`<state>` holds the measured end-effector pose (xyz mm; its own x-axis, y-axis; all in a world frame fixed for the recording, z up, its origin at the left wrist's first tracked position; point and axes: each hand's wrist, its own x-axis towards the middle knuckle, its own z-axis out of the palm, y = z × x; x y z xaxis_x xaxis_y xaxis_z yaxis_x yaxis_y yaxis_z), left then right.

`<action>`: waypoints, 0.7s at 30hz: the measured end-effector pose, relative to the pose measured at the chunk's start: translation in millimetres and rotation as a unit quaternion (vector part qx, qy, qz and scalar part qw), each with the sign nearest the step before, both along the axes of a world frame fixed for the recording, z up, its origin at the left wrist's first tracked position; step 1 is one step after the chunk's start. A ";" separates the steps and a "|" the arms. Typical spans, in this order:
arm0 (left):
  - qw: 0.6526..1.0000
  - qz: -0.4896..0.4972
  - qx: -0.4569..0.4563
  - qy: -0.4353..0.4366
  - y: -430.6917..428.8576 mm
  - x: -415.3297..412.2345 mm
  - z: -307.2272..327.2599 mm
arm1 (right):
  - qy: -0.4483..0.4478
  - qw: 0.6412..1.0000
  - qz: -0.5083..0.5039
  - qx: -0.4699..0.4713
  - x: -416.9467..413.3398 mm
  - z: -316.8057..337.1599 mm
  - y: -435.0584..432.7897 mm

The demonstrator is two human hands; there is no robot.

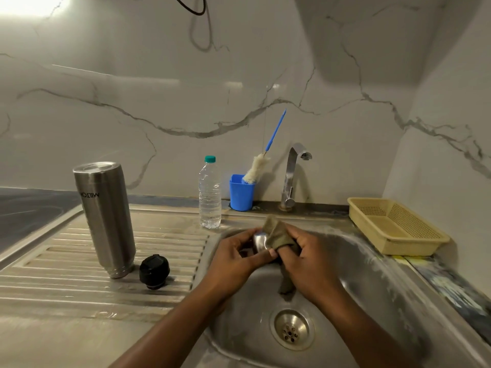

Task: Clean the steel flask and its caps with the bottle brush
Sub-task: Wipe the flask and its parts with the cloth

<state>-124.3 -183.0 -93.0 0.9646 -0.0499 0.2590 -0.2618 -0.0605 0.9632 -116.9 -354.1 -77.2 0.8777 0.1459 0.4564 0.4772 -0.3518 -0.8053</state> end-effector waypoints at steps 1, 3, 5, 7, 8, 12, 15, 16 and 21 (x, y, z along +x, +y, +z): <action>1.000 -0.002 0.009 -0.008 0.0 -0.7 0.0 | -0.006 1.000 0.021 -0.014 -0.5 -0.6 1.0; 0.999 0.000 0.033 -0.024 1.3 -1.8 -0.3 | -0.032 0.997 0.042 -0.058 0.0 -2.7 2.0; 0.998 0.001 0.053 -0.044 1.4 -1.0 -2.1 | -0.056 0.994 0.052 -0.084 -0.1 -3.4 2.4; 0.996 -0.008 0.066 -0.065 -1.6 -1.5 -2.1 | -0.048 0.997 0.048 -0.045 0.9 -1.3 1.4; 0.994 -0.009 0.075 -0.074 -3.6 -2.1 -1.9 | -0.026 0.999 0.047 0.002 1.3 0.6 0.0; 0.996 -0.012 0.050 -0.079 -6.0 -3.5 1.0 | 0.090 0.990 0.009 0.108 -0.9 3.6 0.8; 0.999 -0.010 -0.021 -0.023 -3.7 -3.1 2.2 | 0.165 0.976 -0.014 0.142 0.0 1.5 1.4; 0.999 -0.013 -0.035 -0.012 -2.4 -1.4 1.8 | 0.155 0.979 -0.034 0.127 -0.4 2.3 0.8; 0.998 0.021 -0.060 -0.024 6.3 7.5 4.5 | -0.033 0.996 -0.082 -0.007 -3.4 1.7 -0.4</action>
<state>-116.9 -176.7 -88.5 0.9513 0.0237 0.3072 -0.3080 0.0430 0.9504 -120.3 -354.5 -75.5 0.8584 0.0087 0.5129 0.4639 -0.4399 -0.7689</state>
